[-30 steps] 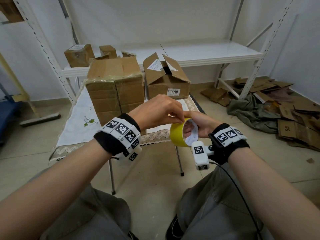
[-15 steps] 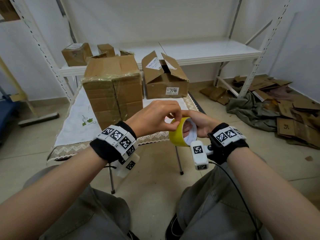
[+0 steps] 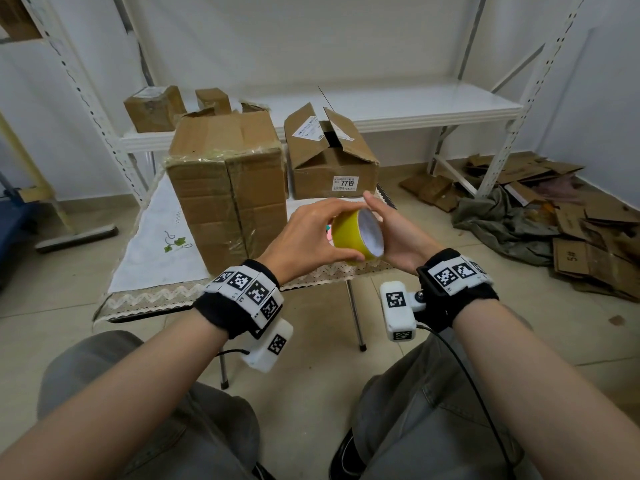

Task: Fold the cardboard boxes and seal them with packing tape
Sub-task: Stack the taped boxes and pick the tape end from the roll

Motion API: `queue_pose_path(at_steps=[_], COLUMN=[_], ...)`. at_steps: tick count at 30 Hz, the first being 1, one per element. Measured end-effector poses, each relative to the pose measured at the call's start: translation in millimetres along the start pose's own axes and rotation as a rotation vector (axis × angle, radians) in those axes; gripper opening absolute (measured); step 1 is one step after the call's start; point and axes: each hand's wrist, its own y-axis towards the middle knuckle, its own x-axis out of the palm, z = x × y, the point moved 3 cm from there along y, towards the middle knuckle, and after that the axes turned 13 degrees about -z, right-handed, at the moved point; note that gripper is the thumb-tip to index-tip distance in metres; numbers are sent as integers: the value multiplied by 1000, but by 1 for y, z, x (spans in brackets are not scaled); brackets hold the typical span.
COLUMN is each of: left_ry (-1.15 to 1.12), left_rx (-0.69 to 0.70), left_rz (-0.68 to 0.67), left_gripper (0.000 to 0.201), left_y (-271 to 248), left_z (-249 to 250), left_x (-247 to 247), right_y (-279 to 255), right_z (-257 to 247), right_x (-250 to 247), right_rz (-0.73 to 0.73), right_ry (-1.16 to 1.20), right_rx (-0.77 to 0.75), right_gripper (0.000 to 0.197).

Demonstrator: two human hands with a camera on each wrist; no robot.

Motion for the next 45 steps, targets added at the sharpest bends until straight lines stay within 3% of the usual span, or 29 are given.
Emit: queue_pose_path(at_steps=[4, 9, 24, 28, 32, 36, 45], left_ry=[-47, -122, -204, -178, -381, -324, -157], left_rx=[-95, -127, -142, -86, -117, -93, -41], left_rz=[129, 183, 39, 45, 124, 174, 76], left_gripper=[74, 71, 56, 44, 30, 18, 10], left_y=[4, 7, 17, 14, 9, 6, 12], left_z=[-5, -2, -7, -3, -5, -6, 1], left_x=[-2, 1, 15, 17, -1, -18, -31], right_y=[0, -2, 0, -1, -6, -11, -12], right_z=[-1, -1, 6, 6, 4, 4, 4], right_x=[-1, 0, 5, 5, 5, 7, 8], right_rz=[51, 122, 210, 190, 111, 60, 25], right_ry=[-213, -264, -267, -252, -272, -329, -424], right_rx=[-40, -67, -94, -104, -119, -81, -72], right_gripper=[49, 34, 26, 23, 33, 21, 22])
